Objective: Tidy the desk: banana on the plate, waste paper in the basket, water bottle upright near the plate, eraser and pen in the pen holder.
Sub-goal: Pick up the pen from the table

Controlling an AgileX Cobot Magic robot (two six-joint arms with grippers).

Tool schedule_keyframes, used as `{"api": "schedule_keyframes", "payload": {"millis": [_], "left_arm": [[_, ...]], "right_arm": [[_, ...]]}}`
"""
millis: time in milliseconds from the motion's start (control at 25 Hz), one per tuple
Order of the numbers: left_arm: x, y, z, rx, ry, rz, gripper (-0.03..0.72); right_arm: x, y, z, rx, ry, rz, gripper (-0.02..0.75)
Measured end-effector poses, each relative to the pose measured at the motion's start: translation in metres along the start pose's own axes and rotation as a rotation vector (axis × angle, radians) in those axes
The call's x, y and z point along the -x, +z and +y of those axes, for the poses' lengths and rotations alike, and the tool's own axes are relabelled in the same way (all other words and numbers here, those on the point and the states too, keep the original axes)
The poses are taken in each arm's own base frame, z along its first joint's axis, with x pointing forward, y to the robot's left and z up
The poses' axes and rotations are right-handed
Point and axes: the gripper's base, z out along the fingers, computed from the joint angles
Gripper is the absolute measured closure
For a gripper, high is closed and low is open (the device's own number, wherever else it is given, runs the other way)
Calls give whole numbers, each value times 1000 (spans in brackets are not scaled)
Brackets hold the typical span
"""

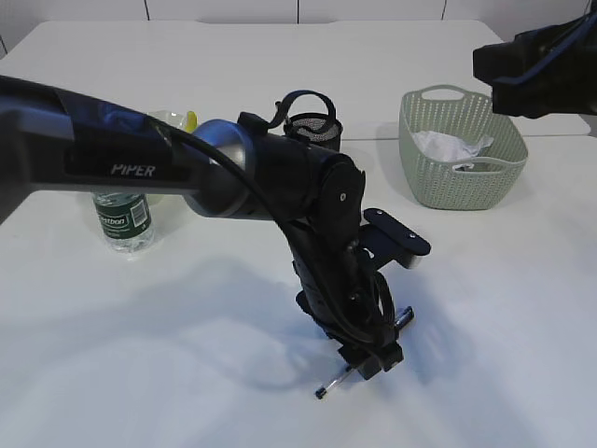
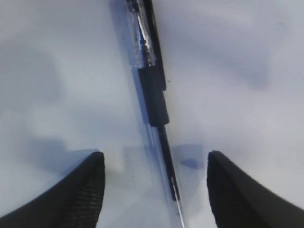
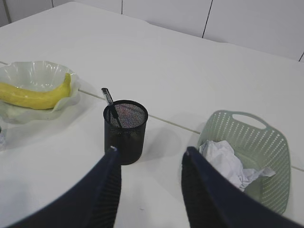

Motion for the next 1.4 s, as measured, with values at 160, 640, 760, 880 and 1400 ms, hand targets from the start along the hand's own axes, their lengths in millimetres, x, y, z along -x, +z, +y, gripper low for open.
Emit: {"api": "schedule_keyframes", "payload": {"millis": [160,640,760,880,1400], "left_arm": [[1,-1,-2,3,8,-3,247],[2,5,-7,37,20,-9,275],[1,5,-7,40,15,7,275],[-3,4,-7,44,-5,57,275],[-13,3,-21,42,-29,182,365]], "right_arm": [[0,0,0,0,0,0,419],[0,0,0,0,0,0,419],[0,0,0,0,0,0,419],[0,0,0,0,0,0,419],[0,0,0,0,0,0,419]]}}
